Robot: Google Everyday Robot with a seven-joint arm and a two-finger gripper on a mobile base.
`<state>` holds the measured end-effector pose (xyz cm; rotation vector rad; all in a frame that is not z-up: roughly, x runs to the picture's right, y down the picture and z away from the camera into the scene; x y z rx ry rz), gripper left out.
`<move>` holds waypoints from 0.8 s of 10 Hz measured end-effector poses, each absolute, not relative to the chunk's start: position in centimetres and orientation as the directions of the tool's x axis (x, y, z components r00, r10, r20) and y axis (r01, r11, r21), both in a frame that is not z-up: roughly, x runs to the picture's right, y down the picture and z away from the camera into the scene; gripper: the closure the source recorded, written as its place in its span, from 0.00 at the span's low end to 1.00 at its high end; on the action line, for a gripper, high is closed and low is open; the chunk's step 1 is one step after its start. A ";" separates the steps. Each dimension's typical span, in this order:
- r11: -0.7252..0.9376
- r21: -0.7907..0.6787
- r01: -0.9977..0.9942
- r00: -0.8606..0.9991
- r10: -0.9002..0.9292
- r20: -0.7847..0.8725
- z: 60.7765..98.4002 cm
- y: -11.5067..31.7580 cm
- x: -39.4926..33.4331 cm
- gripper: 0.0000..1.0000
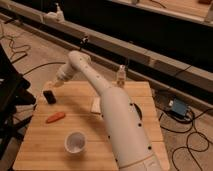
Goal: Knock the eraser over
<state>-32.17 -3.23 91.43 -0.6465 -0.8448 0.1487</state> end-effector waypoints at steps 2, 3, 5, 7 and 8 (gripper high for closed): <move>0.793 -0.582 0.183 0.628 0.361 0.689 91.6 -2.2 -35.2 1.00; 0.786 -0.584 0.202 0.618 0.360 0.698 91.7 -1.7 -35.7 1.00; 0.768 -0.596 0.235 0.609 0.361 0.706 91.7 -0.9 -35.9 1.00; 0.736 -0.616 0.281 0.636 0.338 0.694 91.1 -0.1 -33.9 1.00; 0.714 -0.628 0.309 0.651 0.322 0.687 90.5 0.2 -32.6 1.00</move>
